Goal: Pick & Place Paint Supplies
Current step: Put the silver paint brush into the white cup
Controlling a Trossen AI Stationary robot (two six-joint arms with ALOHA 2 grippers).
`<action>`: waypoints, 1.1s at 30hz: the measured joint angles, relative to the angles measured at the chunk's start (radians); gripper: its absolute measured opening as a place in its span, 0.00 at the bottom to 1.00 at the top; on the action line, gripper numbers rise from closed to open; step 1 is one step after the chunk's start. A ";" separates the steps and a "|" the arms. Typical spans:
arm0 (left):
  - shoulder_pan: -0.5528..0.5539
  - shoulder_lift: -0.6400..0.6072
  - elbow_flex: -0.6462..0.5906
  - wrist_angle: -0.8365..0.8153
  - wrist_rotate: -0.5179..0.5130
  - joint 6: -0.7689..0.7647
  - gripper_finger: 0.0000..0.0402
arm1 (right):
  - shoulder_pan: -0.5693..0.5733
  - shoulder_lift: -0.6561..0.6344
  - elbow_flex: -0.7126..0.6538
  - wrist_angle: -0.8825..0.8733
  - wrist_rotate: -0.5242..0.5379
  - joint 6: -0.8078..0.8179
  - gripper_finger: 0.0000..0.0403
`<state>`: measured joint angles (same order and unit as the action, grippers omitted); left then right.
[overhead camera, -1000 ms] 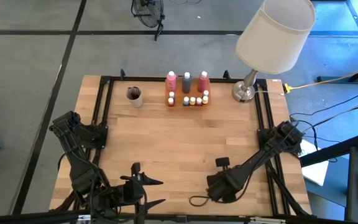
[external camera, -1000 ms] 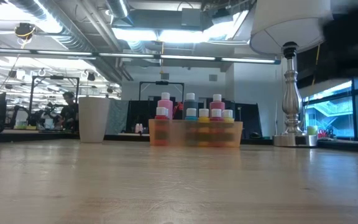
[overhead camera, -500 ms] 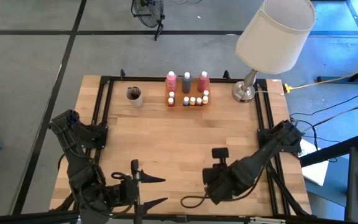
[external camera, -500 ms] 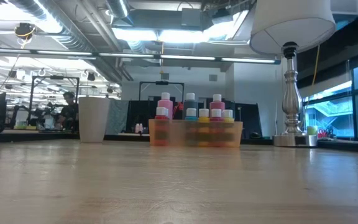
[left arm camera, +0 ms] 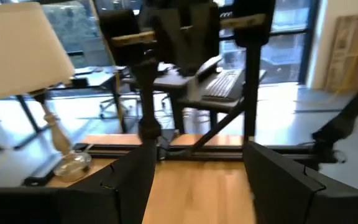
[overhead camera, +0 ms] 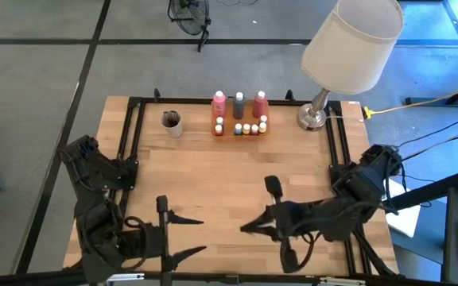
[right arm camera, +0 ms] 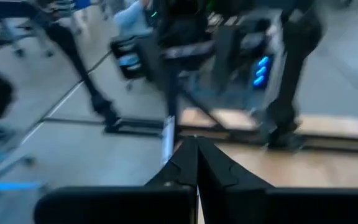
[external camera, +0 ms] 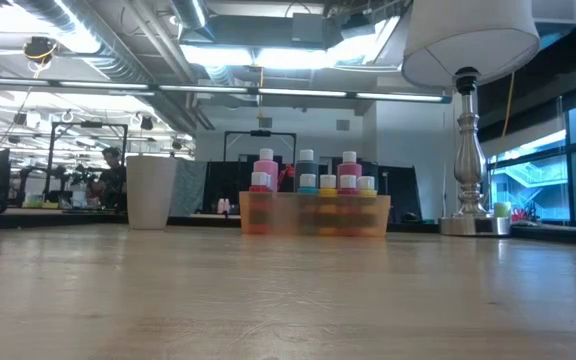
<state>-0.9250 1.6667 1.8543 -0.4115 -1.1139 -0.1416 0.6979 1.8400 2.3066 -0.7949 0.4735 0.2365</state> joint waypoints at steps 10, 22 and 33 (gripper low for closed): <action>0.064 -0.003 0.000 0.101 0.116 0.110 0.59 | -0.022 0.008 0.005 0.205 0.128 -0.225 0.00; 0.151 -0.005 0.000 0.102 0.038 0.234 0.59 | -0.044 0.014 0.005 0.224 0.127 -0.238 0.00; 0.206 -0.005 0.000 0.094 0.238 0.207 0.59 | -0.046 0.031 0.006 0.225 0.155 -0.248 0.00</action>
<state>-0.7192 1.6615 1.8545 -0.3176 -0.8759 0.0650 0.6519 1.8712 2.3123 -0.5701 0.6283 -0.0120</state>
